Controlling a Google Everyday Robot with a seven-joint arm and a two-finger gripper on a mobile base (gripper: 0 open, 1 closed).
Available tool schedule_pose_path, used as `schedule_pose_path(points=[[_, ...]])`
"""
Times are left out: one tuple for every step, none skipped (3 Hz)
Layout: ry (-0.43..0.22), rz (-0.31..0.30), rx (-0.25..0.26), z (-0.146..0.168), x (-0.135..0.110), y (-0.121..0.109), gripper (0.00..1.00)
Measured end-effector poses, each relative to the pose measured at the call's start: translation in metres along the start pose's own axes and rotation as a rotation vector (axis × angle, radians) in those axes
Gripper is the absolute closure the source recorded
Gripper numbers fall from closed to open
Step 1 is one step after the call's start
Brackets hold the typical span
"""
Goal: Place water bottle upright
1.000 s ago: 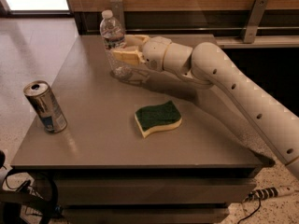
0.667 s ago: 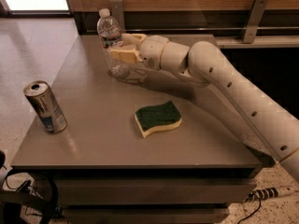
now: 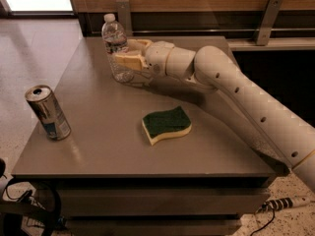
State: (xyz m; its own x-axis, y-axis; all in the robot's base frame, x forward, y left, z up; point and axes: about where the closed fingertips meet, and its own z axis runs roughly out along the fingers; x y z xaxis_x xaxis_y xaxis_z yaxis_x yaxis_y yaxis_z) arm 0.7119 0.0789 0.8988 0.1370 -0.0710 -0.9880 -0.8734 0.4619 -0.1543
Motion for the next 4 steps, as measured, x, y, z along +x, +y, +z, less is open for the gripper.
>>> schedule_pose_path(points=[[0.001, 0.024, 0.017, -0.0035, 0.009, 0.0028, 1.0], [0.001, 0.024, 0.016, -0.0034, 0.0059, 0.0023, 0.87], [0.001, 0.024, 0.016, -0.0034, 0.0046, 0.0022, 0.62], [0.001, 0.024, 0.016, -0.0033, 0.0045, 0.0023, 0.4]])
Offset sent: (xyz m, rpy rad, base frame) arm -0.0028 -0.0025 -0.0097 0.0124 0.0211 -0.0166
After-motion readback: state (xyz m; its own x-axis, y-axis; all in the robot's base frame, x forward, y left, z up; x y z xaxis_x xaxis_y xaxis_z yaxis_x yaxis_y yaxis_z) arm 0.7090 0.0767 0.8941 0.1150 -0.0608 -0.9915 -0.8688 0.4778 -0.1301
